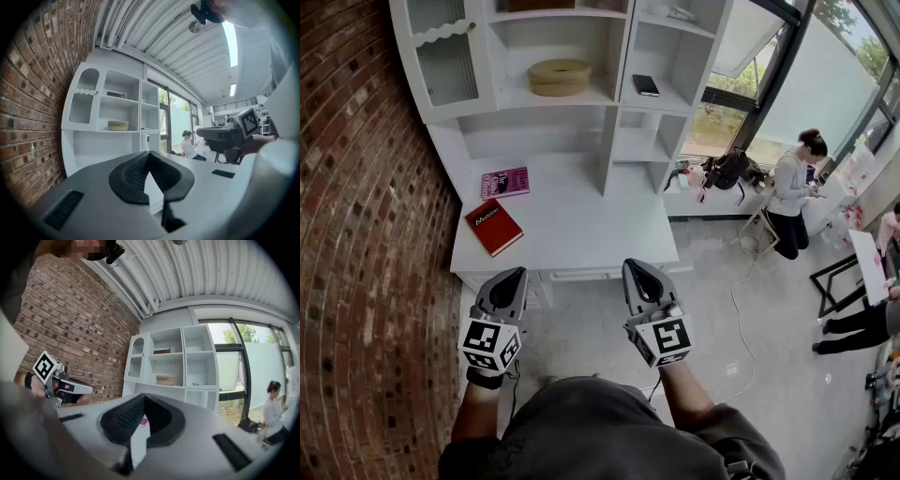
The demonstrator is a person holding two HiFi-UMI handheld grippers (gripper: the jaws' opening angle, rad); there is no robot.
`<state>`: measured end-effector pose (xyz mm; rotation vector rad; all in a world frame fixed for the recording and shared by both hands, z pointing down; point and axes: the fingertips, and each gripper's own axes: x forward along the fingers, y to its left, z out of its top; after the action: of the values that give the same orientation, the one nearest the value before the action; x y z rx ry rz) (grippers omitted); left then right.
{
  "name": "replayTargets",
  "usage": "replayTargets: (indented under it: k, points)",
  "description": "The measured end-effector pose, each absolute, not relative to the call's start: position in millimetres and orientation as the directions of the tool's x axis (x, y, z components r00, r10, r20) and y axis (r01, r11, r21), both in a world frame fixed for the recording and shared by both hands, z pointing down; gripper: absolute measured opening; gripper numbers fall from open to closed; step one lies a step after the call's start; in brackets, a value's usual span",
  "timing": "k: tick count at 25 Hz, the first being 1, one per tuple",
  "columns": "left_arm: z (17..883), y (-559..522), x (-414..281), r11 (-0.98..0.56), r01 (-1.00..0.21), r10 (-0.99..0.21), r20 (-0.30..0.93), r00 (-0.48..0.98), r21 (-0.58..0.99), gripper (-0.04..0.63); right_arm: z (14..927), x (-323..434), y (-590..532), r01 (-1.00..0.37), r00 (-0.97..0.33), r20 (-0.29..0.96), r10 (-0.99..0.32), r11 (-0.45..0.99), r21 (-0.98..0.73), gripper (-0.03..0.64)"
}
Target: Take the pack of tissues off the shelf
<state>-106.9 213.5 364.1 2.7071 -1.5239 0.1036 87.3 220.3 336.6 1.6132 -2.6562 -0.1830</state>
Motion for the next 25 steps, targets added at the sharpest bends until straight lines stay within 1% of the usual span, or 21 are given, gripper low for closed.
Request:
replayTargets:
  k: [10,17,18,19,20,21,22,23,25]
  points:
    - [362,212,-108,-0.511,-0.860,-0.858,0.072,0.509,-0.010,0.000,333,86,221,-0.878,-0.472,-0.043,-0.881,0.465,0.112,0.000]
    - [363,213,-96,-0.521,-0.854,-0.852,0.079,0.518,-0.019,0.002,335,88,220,-0.857,-0.512,-0.044,-0.858,0.507,0.090,0.002]
    - [364,213,-93,-0.523,-0.852,-0.850,0.081,0.520,-0.019,0.012,336,88,219,-0.853,-0.518,-0.039,-0.855,0.513,0.093,0.005]
    - [364,213,-90,-0.527,-0.850,-0.848,0.083,0.524,-0.017,0.039,337,89,218,-0.848,-0.526,-0.033,-0.850,0.521,0.098,0.014]
    - [364,213,-88,-0.531,-0.848,-0.845,0.085,0.528,-0.014,0.069,337,90,217,-0.841,-0.536,-0.026,-0.844,0.531,0.104,0.037]
    - [364,212,-85,-0.534,-0.845,-0.843,0.087,0.531,-0.011,0.115,337,91,216,-0.835,-0.545,-0.022,-0.838,0.540,0.108,0.091]
    - [364,211,-82,-0.535,-0.845,-0.842,0.088,0.532,-0.009,0.183,336,92,214,-0.830,-0.551,-0.018,-0.834,0.546,0.110,0.183]
    - [363,209,-81,-0.532,-0.847,-0.844,0.089,0.529,-0.010,0.253,335,93,213,-0.830,-0.551,-0.018,-0.834,0.546,0.113,0.298]
    - [362,206,-78,-0.523,-0.852,-0.850,0.087,0.520,-0.013,0.374,334,98,210,-0.837,-0.540,-0.028,-0.841,0.534,0.124,0.474]
